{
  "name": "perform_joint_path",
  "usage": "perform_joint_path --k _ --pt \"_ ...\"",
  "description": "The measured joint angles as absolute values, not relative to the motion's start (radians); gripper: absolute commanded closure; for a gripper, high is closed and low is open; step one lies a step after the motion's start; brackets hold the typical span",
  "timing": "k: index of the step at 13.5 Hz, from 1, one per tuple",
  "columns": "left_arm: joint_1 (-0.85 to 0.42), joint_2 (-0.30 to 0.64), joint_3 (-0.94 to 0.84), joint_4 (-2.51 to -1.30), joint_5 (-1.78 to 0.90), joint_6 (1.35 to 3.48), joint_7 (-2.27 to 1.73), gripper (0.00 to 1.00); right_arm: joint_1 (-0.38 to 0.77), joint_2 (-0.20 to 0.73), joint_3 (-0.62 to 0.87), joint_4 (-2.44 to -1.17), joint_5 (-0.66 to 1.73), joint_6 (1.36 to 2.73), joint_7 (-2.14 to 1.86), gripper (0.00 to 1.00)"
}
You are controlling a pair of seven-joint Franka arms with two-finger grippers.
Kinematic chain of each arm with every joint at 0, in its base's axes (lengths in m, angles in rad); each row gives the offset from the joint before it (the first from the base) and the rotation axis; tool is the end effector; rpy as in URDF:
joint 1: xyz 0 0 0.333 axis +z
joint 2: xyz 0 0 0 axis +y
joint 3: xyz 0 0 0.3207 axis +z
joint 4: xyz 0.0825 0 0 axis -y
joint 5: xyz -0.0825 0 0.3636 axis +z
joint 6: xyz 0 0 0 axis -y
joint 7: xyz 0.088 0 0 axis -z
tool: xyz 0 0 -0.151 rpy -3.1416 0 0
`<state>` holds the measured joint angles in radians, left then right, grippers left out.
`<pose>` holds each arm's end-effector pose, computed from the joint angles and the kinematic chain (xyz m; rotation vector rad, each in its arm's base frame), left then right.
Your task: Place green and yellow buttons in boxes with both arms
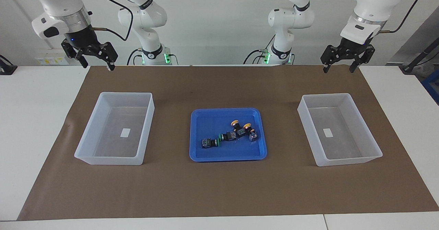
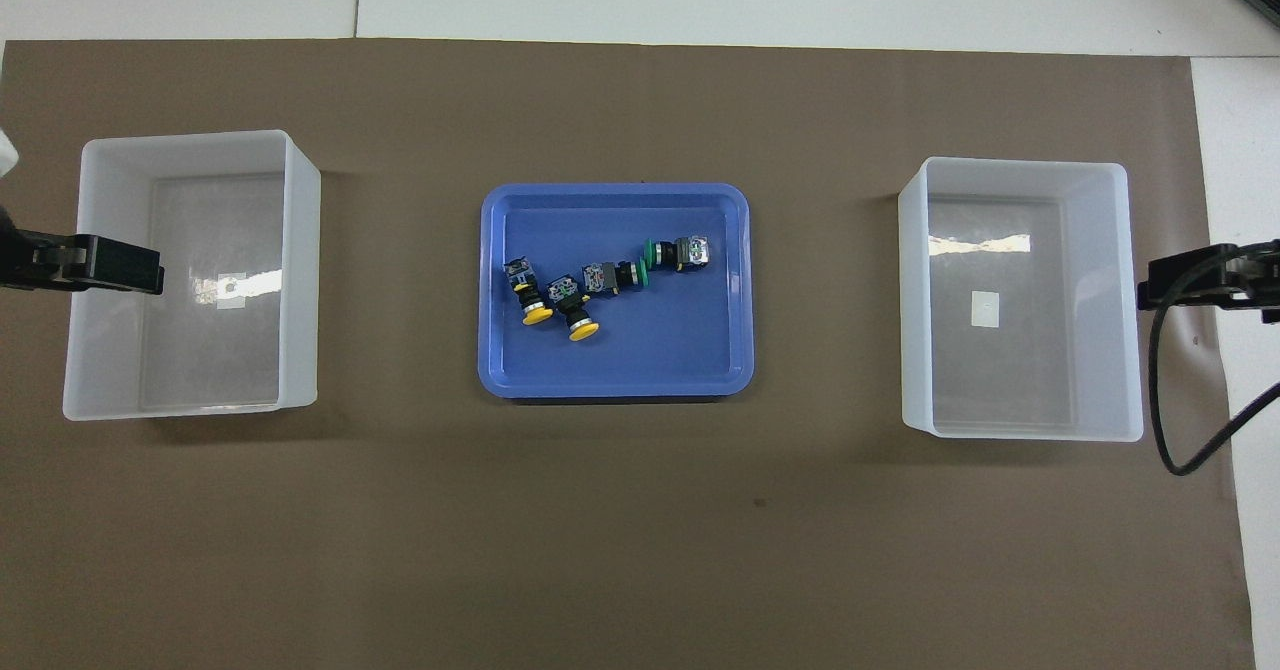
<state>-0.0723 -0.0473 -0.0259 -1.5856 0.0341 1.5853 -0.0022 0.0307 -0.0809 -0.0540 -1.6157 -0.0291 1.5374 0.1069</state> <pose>0.5209 -0.0465 0.6049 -3.1042 0.1486 -0.0757 0.5049 -0.0173 0.6041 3.1103 -0.2041 0.0055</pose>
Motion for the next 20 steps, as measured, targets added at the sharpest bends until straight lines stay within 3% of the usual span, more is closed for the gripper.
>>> perform_joint_path --k 5,12,17,20 --pt "-0.072 0.098 -0.025 -1.438 0.021 1.531 -0.002 0.0 0.031 -0.081 -0.053 -1.616 -0.029 1.538 0.107 0.0" --pt "-0.071 0.108 -0.025 -1.417 0.021 1.509 -0.002 0.0 0.042 -0.081 -0.051 -1.627 -0.029 1.547 0.209 0.0" --pt "-0.071 0.108 -0.023 -1.418 0.021 1.5 -0.002 0.0 0.126 -0.051 -0.047 -1.695 -0.029 1.706 0.41 0.0" --pt "-0.063 0.108 -0.021 -1.42 0.021 1.5 -0.003 0.0 0.204 0.025 -0.045 -1.735 -0.028 1.846 0.568 0.0"
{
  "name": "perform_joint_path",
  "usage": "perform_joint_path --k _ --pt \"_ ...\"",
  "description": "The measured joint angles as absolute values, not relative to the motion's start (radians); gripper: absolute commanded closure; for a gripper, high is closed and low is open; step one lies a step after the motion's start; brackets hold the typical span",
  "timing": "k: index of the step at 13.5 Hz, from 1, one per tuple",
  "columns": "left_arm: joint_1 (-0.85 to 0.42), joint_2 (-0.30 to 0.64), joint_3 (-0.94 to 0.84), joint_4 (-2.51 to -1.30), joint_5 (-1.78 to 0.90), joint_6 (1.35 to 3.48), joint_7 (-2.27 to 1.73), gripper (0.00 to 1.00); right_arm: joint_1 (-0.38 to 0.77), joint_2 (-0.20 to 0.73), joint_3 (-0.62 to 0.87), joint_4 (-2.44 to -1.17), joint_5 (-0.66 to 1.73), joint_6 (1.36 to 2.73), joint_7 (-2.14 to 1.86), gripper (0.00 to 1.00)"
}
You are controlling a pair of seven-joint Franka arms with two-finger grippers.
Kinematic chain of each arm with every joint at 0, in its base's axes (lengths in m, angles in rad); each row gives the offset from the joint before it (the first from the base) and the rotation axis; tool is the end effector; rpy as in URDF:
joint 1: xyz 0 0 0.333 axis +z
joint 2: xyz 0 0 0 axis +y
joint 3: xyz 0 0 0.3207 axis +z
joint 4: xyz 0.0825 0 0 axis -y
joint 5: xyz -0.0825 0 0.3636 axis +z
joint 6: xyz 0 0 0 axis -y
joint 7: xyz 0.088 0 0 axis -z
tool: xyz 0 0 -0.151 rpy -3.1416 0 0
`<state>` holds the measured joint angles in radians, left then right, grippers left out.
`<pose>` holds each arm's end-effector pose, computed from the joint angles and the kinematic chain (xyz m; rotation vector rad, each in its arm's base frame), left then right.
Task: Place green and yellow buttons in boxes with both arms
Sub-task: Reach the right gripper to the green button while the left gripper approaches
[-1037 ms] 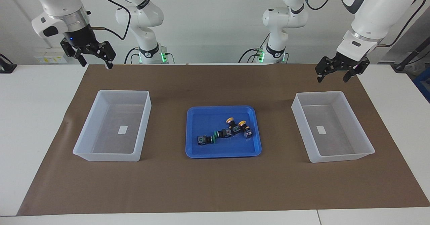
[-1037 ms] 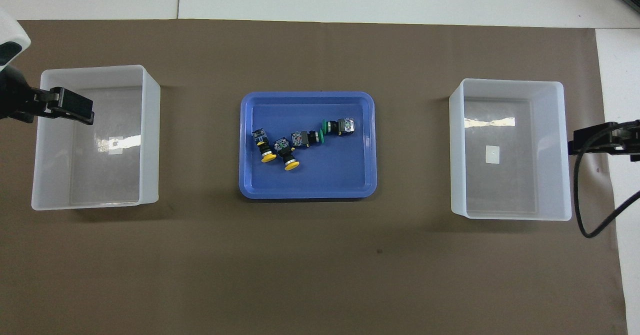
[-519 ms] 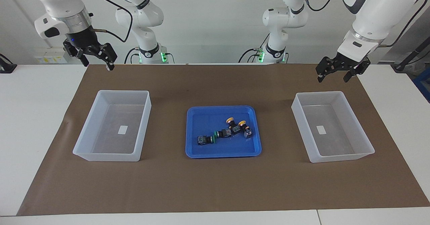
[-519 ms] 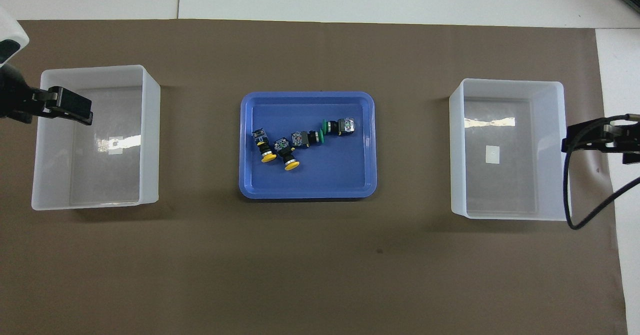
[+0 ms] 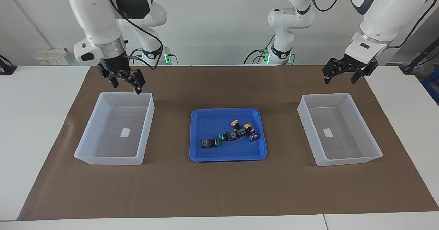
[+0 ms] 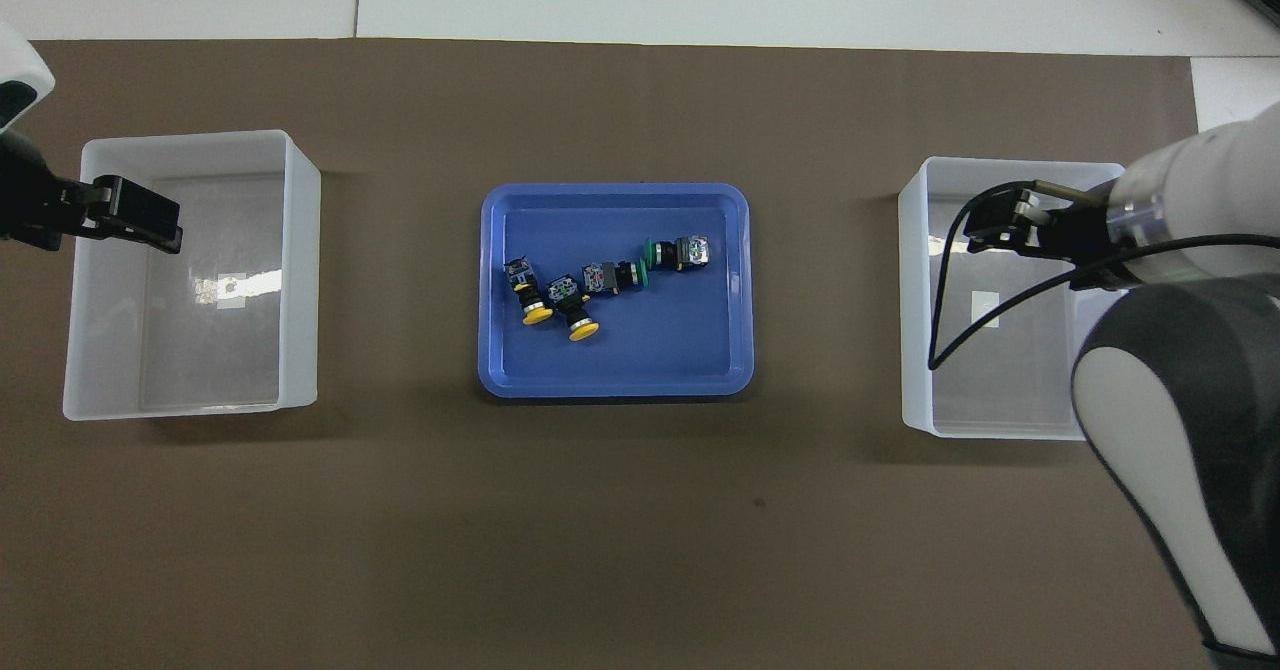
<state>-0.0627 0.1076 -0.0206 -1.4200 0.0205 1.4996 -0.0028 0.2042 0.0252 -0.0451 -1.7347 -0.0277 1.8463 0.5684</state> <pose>0.5583 -0.0428 0.5877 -3.1194 0.1237 0.0424 0.5573 0.0862 0.5214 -3.0705 0.6270 -0.1423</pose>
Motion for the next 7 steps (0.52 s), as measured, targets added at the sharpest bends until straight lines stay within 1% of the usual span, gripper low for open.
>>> perform_joint_path --k 4,7 --pt "-0.028 0.083 -0.017 -1.462 0.014 1.514 -0.003 0.0 0.308 0.18 -0.041 -1.735 -0.027 2.05 0.768 0.0" --pt "-0.027 0.042 -0.019 -1.528 0.012 1.552 -0.071 0.0 0.373 0.3 -0.039 -1.688 -0.027 2.143 0.944 0.0"
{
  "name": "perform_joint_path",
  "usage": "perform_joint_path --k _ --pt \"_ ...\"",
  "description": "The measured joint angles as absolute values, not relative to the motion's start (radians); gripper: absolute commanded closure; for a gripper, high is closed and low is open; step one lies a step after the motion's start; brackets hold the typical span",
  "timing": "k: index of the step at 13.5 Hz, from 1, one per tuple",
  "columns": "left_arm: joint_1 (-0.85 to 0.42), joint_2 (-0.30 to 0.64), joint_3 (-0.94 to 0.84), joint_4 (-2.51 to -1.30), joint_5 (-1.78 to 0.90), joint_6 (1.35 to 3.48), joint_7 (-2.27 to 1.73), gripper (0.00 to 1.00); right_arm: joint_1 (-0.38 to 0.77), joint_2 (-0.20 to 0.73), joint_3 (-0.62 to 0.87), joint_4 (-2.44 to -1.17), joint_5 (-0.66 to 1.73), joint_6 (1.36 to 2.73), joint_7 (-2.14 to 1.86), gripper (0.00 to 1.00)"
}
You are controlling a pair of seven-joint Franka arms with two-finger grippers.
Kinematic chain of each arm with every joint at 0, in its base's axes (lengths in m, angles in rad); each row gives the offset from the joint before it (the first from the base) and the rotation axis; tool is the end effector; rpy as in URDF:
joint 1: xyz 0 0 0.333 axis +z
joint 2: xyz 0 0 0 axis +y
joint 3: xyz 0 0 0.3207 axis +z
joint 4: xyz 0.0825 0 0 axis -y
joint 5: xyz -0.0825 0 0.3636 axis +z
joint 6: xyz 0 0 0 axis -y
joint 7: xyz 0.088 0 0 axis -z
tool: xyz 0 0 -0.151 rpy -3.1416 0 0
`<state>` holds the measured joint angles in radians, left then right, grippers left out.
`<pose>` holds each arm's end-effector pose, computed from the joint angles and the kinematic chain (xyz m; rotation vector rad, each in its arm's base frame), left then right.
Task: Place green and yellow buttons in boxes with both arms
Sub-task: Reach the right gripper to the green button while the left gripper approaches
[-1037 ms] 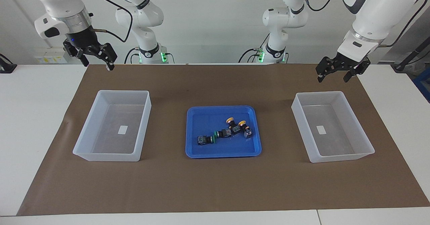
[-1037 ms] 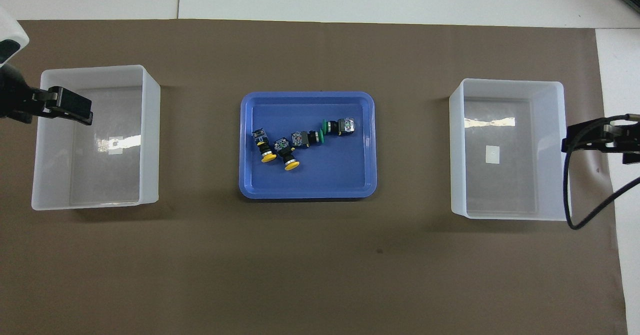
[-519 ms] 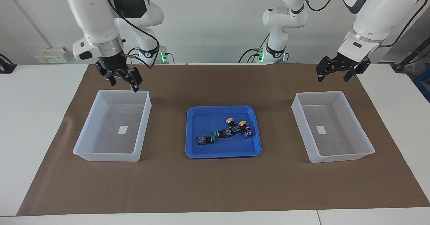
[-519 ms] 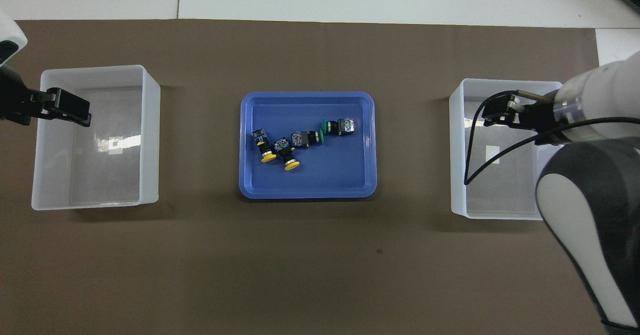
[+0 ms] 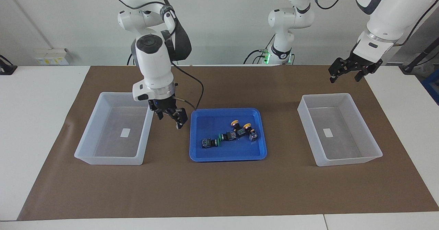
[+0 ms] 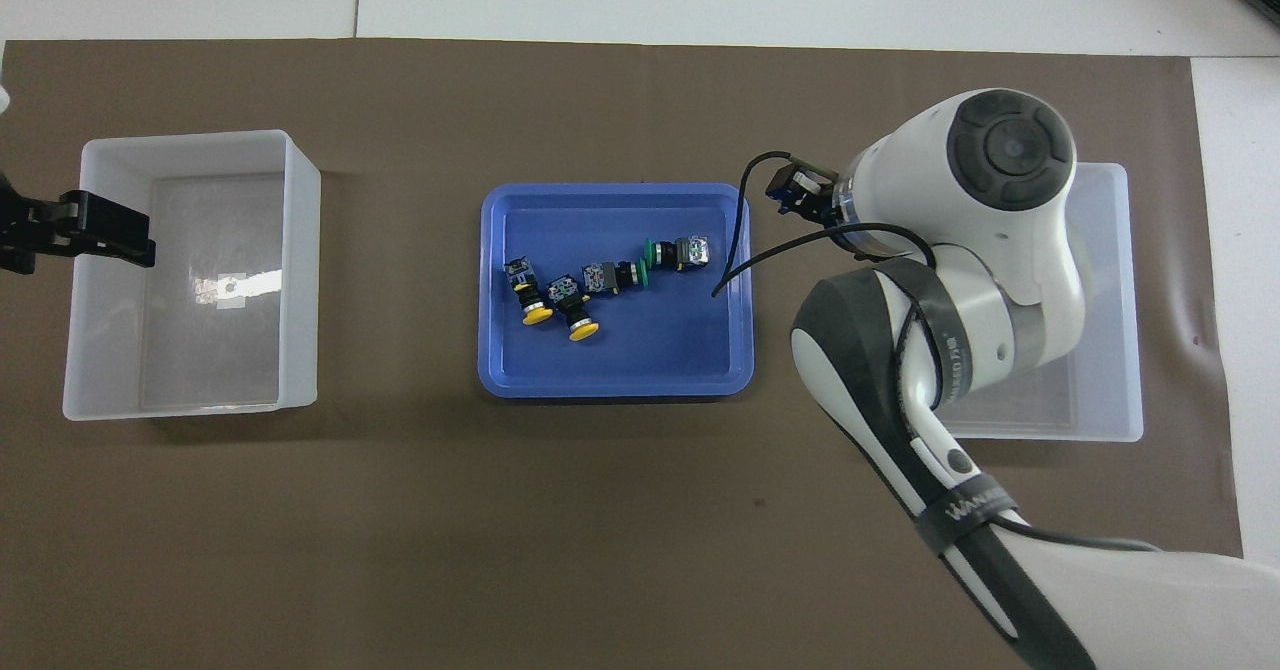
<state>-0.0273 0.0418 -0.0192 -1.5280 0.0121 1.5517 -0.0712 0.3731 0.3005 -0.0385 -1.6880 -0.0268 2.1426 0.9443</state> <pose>0.5441 -0.0233 0.5803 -3.1289 -0.0388 0.0272 0.6137 0.2132 0.4073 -2.9350 0.8988 -0.2224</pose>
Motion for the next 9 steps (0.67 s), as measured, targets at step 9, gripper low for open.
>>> perform_joint_path --k 9 --pt "-0.228 0.013 -0.048 -1.777 -0.014 1.877 -0.415 0.0 0.496 0.566 -0.004 -1.569 -0.02 2.335 1.295 0.0"
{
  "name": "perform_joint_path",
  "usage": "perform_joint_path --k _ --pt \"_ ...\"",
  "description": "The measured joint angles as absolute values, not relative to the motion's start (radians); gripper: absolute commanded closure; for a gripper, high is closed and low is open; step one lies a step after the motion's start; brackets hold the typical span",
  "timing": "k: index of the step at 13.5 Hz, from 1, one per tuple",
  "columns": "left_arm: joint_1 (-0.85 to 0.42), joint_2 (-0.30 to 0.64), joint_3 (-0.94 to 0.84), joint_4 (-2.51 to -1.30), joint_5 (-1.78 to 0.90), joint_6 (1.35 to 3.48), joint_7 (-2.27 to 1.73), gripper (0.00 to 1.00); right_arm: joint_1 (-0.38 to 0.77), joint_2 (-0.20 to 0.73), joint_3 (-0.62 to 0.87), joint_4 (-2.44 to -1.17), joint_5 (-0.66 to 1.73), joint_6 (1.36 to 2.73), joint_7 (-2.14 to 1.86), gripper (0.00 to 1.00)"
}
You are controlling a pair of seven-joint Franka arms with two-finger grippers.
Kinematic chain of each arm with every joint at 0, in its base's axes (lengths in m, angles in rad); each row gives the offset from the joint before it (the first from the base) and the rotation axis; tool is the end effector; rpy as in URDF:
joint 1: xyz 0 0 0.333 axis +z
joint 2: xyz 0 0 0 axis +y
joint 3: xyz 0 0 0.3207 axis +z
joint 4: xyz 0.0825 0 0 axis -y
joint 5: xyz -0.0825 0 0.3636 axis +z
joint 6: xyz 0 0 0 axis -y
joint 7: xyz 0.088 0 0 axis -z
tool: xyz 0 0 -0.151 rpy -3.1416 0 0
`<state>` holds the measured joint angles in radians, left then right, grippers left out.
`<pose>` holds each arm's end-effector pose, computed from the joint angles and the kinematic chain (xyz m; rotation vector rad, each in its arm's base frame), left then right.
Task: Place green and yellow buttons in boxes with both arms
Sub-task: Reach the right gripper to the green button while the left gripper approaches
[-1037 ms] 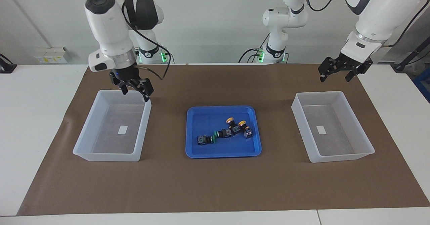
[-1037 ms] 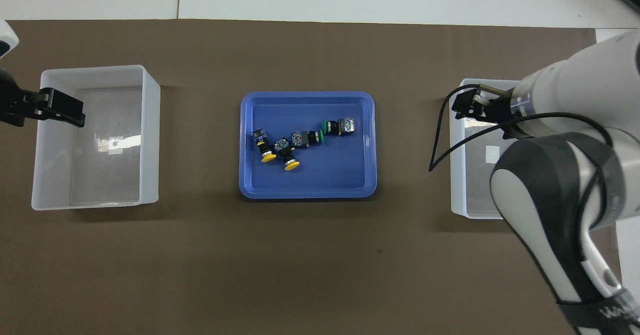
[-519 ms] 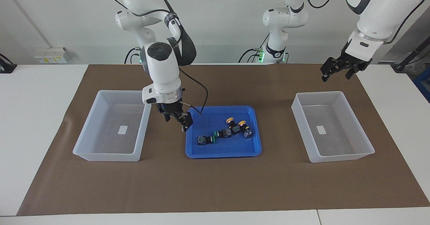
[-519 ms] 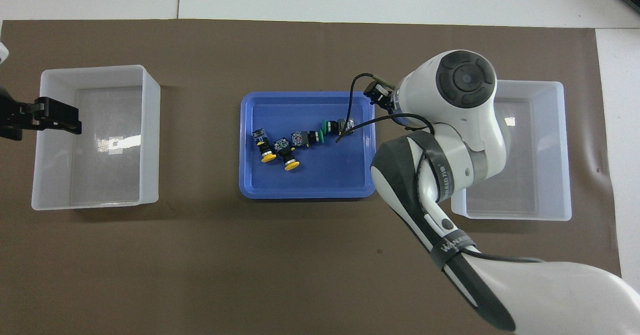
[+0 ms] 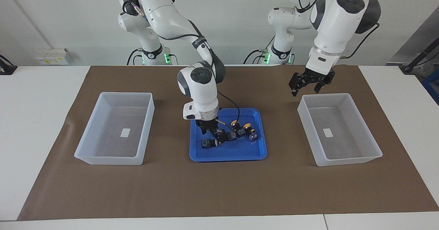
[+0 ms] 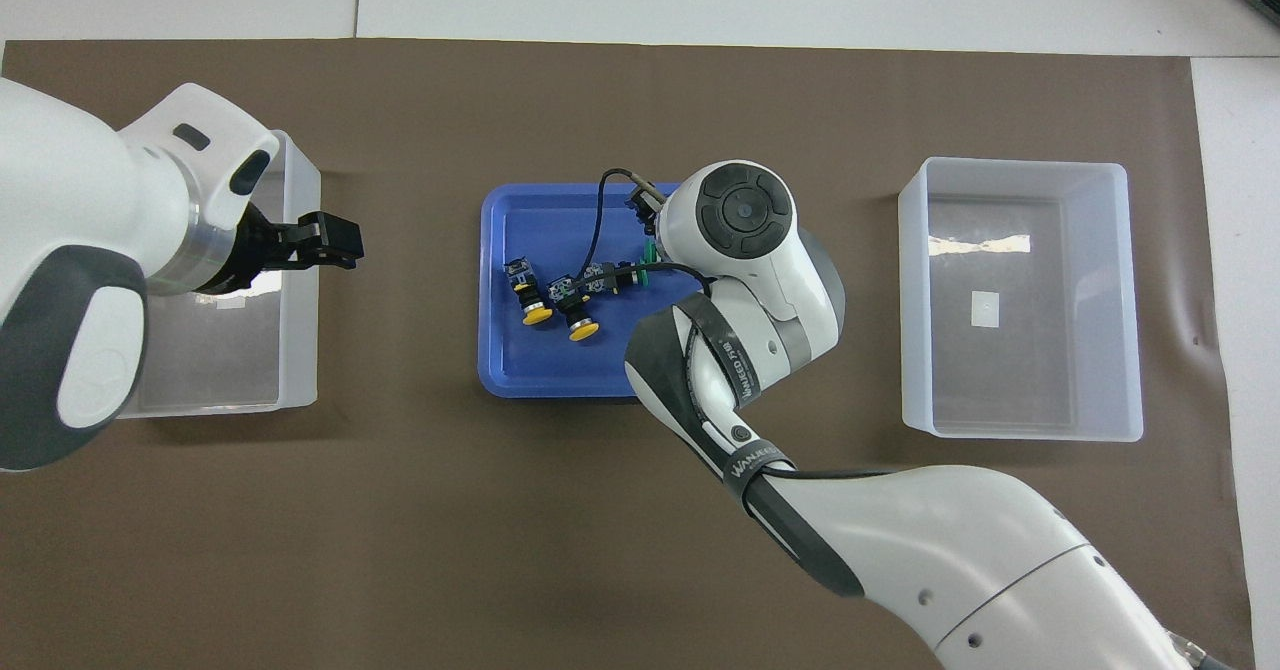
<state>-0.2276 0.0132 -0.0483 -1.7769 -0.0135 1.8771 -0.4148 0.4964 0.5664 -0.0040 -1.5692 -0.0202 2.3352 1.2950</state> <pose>0.5388 -0.1541 0.5112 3.0891 0.2204 0.1197 0.6252 0.3347 0.3039 -2.7604 1.1496 -0.2086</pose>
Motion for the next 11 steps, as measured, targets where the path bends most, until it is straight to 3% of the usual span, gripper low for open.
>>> perform_joint_path --k 4,6,7,9,11 --pt "-0.249 0.117 -0.047 -1.78 -0.044 2.034 -0.508 0.0 0.495 0.59 -0.004 -1.573 -0.019 2.336 1.295 0.0" --pt "-0.284 0.164 -0.048 -1.781 -0.065 2.119 -0.586 0.06 0.493 0.597 -0.004 -1.577 -0.019 2.337 1.295 0.0" --pt "-0.294 0.183 -0.048 -1.781 -0.088 2.159 -0.599 0.07 0.492 0.599 -0.004 -1.579 -0.019 2.337 1.295 0.07" --pt "-0.325 0.253 -0.047 -1.781 -0.104 2.267 -0.656 0.1 0.492 0.599 -0.004 -1.591 -0.019 2.337 1.295 0.3" --pt "-0.358 0.338 -0.046 -1.778 -0.105 2.353 -0.71 0.14 0.492 0.599 -0.004 -1.602 -0.019 2.337 1.295 0.86"
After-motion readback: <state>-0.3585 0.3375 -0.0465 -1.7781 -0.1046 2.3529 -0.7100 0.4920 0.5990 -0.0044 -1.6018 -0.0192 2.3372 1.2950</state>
